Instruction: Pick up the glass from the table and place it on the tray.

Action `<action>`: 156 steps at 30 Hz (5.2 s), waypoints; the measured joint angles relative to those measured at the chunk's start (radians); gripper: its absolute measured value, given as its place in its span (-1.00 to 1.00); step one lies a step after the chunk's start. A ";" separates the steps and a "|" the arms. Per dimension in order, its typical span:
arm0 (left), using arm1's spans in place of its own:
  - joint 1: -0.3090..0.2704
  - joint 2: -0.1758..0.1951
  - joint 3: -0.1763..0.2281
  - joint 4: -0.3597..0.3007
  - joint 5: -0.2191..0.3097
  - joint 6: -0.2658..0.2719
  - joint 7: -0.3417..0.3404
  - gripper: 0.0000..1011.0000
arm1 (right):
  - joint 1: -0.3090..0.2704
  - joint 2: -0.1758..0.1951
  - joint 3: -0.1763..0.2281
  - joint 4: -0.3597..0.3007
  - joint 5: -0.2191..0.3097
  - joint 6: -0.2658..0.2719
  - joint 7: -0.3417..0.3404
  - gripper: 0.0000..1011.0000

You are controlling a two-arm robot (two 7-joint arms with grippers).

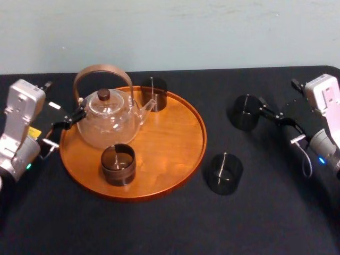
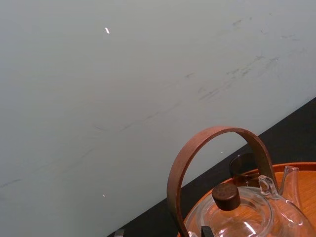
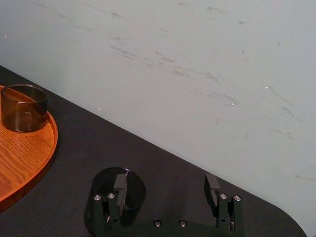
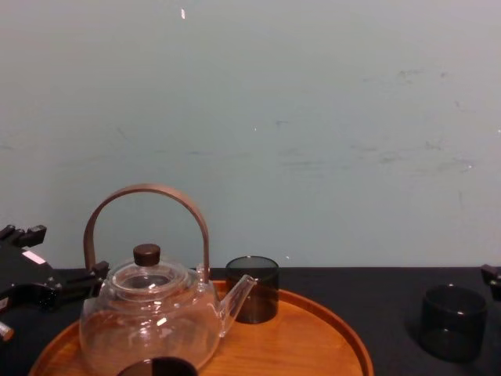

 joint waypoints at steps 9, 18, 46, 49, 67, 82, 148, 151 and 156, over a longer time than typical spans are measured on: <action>0.000 0.000 0.000 0.000 0.000 0.000 0.000 1.00 | 0.000 0.000 0.000 0.000 0.000 0.000 0.000 0.98; 0.000 0.000 0.000 0.000 0.000 0.000 0.000 1.00 | 0.000 0.000 0.000 0.000 0.000 0.000 0.000 0.98; 0.000 0.000 0.000 0.000 0.000 0.000 0.000 1.00 | 0.000 0.000 0.000 0.000 0.000 0.000 0.000 0.98; 0.000 0.000 0.000 0.000 0.000 0.000 0.000 1.00 | 0.000 0.000 0.001 0.000 0.000 0.000 0.002 0.98; 0.000 0.000 0.000 0.000 0.000 0.000 0.000 1.00 | -0.107 0.051 0.061 -0.099 0.094 -0.019 0.193 0.98; 0.000 0.000 0.000 0.000 0.000 0.000 0.000 1.00 | -0.214 0.107 0.107 -0.202 0.105 -0.021 0.266 0.98; 0.000 0.000 0.000 0.000 0.000 0.000 0.000 1.00 | -0.360 0.038 0.159 -0.254 0.065 0.038 0.502 0.98; 0.000 0.000 0.000 0.000 0.000 0.000 0.000 1.00 | -0.361 0.035 0.160 -0.255 0.062 0.037 0.508 0.98; 0.000 0.000 0.000 0.000 0.000 0.000 0.000 1.00 | -0.362 0.030 0.162 -0.254 0.056 0.037 0.519 0.98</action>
